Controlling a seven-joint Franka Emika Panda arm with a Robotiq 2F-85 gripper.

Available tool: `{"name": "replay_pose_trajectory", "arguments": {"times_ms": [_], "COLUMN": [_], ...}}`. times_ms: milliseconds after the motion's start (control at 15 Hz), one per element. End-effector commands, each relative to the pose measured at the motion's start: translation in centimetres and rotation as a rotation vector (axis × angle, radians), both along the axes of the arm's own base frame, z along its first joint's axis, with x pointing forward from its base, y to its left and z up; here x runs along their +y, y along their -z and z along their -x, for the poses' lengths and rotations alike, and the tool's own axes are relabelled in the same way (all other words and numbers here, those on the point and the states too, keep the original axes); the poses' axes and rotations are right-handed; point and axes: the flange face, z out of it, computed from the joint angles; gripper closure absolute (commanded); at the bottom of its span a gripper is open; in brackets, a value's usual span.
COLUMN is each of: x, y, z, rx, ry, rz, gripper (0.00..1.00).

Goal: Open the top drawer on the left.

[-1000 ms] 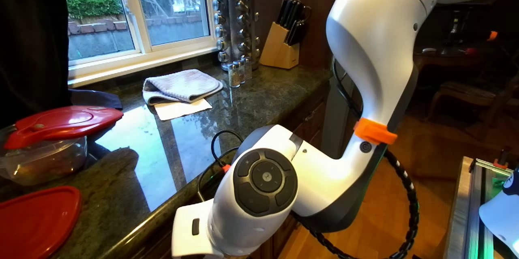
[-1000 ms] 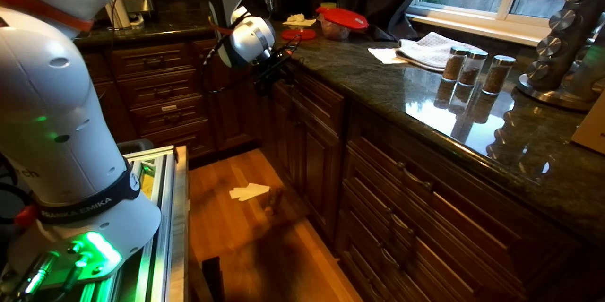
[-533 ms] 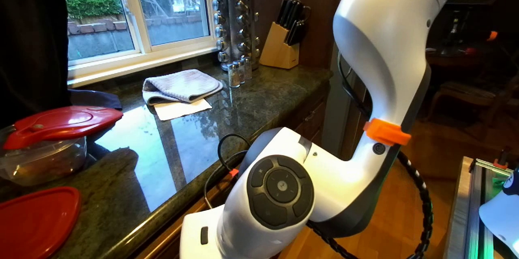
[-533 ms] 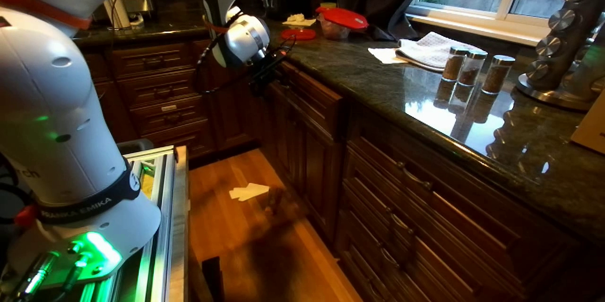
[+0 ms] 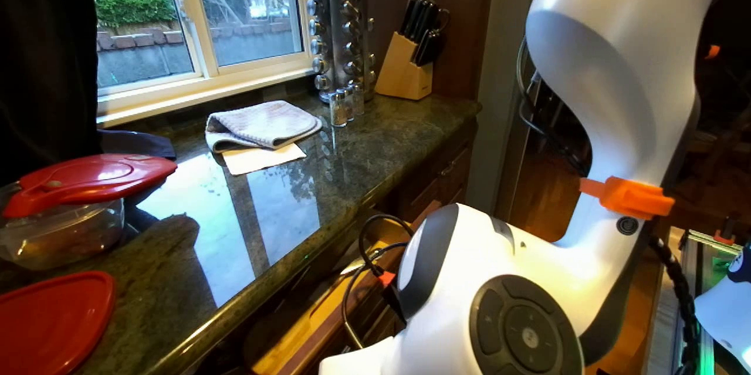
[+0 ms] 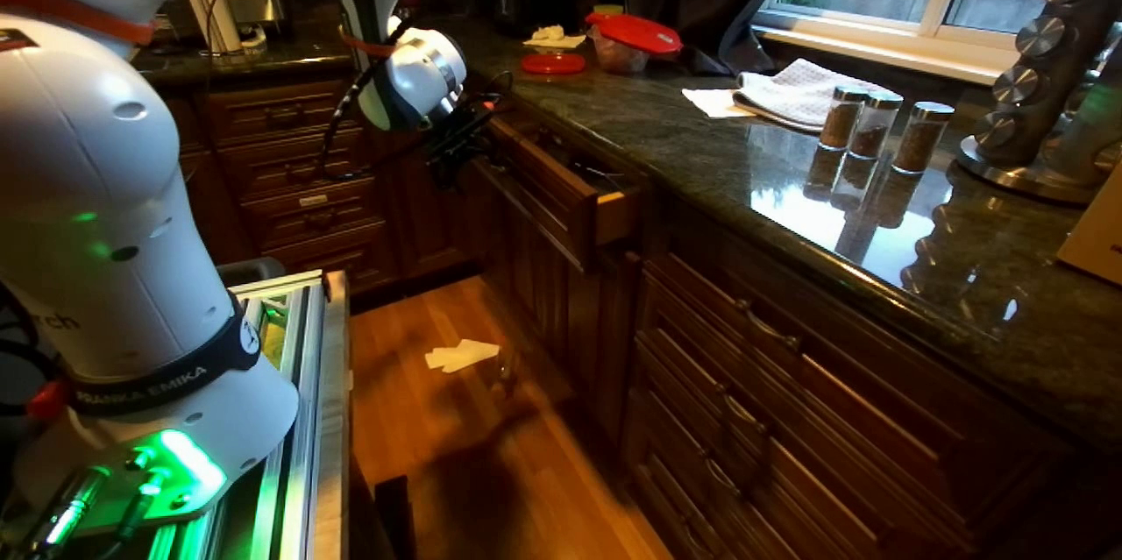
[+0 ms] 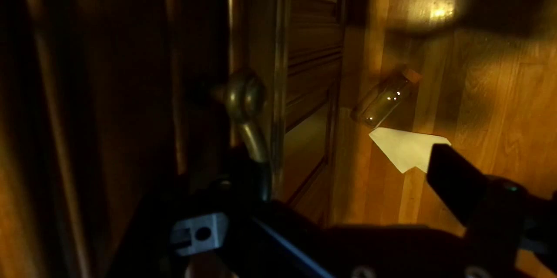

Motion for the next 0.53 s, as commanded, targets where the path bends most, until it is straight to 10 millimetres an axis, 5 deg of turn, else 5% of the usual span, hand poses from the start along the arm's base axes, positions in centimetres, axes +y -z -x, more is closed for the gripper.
{"name": "replay_pose_trajectory", "arguments": {"times_ms": [0,467], "x": [3.0,3.8], "y": [2.3,1.8], "z": [6.9,11.6], "rx": [0.094,0.056], "ry": [-0.099,-0.100], "rz": [-0.060,-0.070], "gripper": [0.00,0.00]}}
